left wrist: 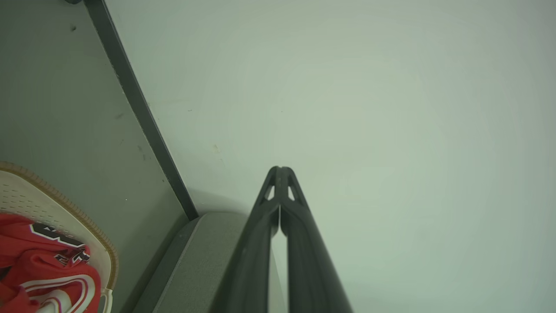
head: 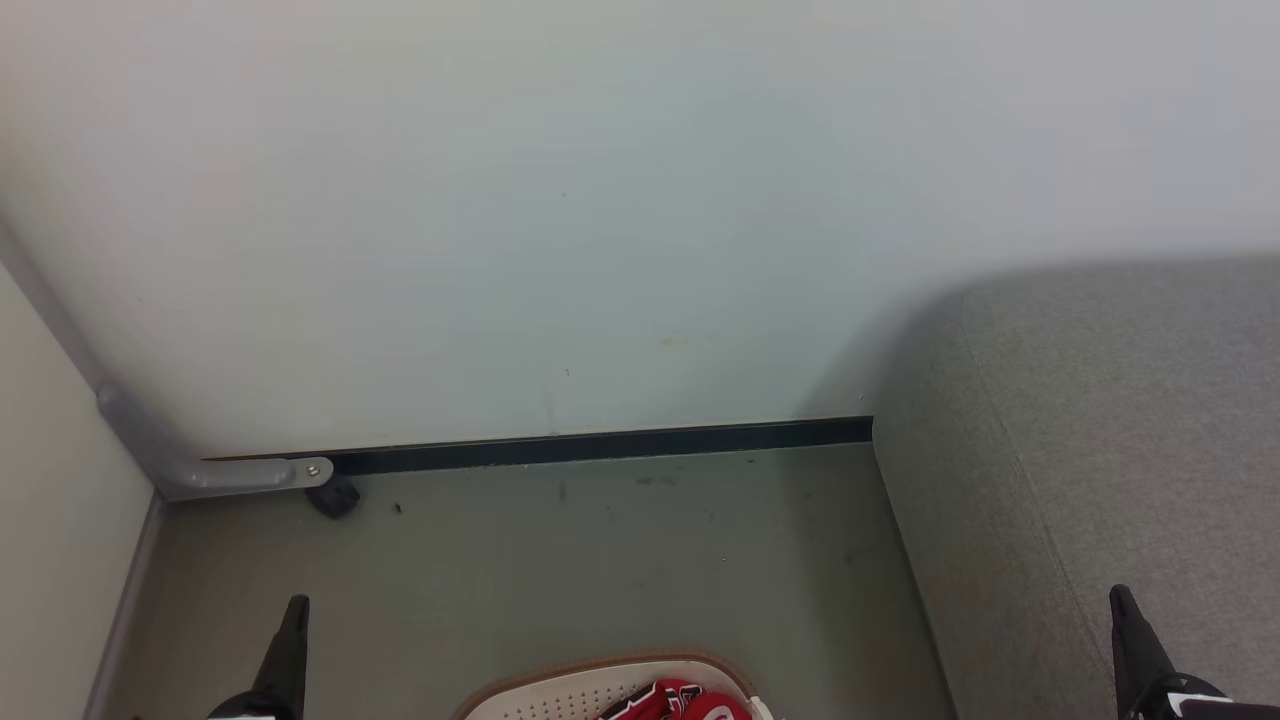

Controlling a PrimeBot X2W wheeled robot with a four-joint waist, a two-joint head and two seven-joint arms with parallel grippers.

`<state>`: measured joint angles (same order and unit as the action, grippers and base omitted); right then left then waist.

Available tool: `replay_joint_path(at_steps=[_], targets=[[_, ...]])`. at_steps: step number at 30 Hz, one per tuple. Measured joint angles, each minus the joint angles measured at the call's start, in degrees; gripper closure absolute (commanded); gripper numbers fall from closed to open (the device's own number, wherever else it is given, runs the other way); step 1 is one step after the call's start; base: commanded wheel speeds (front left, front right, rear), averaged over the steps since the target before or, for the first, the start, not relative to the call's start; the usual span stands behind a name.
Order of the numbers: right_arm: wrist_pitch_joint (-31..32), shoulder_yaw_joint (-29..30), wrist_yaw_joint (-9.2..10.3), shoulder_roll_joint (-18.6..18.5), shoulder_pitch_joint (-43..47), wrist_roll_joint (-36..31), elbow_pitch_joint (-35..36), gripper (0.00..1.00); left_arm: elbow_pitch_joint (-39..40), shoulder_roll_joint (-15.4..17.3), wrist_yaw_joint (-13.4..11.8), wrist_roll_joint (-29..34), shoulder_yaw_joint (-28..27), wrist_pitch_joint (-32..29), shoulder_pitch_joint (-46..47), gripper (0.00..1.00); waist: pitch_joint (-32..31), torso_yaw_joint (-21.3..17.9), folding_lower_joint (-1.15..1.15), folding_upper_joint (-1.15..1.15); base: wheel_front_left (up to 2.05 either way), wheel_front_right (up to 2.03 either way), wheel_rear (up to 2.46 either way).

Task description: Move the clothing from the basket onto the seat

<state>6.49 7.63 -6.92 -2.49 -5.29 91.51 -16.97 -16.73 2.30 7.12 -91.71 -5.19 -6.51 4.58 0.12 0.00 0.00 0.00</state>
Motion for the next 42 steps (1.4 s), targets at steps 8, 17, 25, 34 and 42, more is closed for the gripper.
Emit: replay_joint_path(at_steps=[8, 17, 25, 34, 42], targets=[[0.00, 0.00, 0.00, 0.00, 0.00, 0.00, 0.00, 1.00, 0.00, 0.00, 0.00, 0.00, 0.00, 0.00, 0.00, 1.00, 0.00, 0.00, 0.00, 0.00, 0.00, 0.00, 0.00], [0.00, 0.00, 0.00, 0.00, 0.00, 0.00, 0.00, 1.00, 0.00, 0.00, 0.00, 0.00, 0.00, 0.00, 0.00, 1.00, 0.00, 0.00, 0.00, 0.00, 0.00, 0.00, 0.00], [0.00, 0.00, 0.00, 0.00, 0.00, 0.00, 0.00, 1.00, 0.00, 0.00, 0.00, 0.00, 0.00, 0.00, 0.00, 1.00, 0.00, 0.00, 0.00, 0.00, 0.00, 0.00, 0.00], [0.00, 0.00, 0.00, 0.00, 0.00, 0.00, 0.00, 1.00, 0.00, -0.01, 0.00, 0.00, 0.00, 0.00, 0.00, 1.00, 0.00, 0.00, 0.00, 0.00, 0.00, 0.00, 0.00], [0.00, 0.00, 0.00, 0.00, 0.00, 0.00, 0.00, 1.00, 0.00, -0.01, -0.01, 0.00, 0.00, 0.00, 0.00, 1.00, 0.00, 0.00, 0.00, 0.00, 0.00, 0.00, 0.00]])
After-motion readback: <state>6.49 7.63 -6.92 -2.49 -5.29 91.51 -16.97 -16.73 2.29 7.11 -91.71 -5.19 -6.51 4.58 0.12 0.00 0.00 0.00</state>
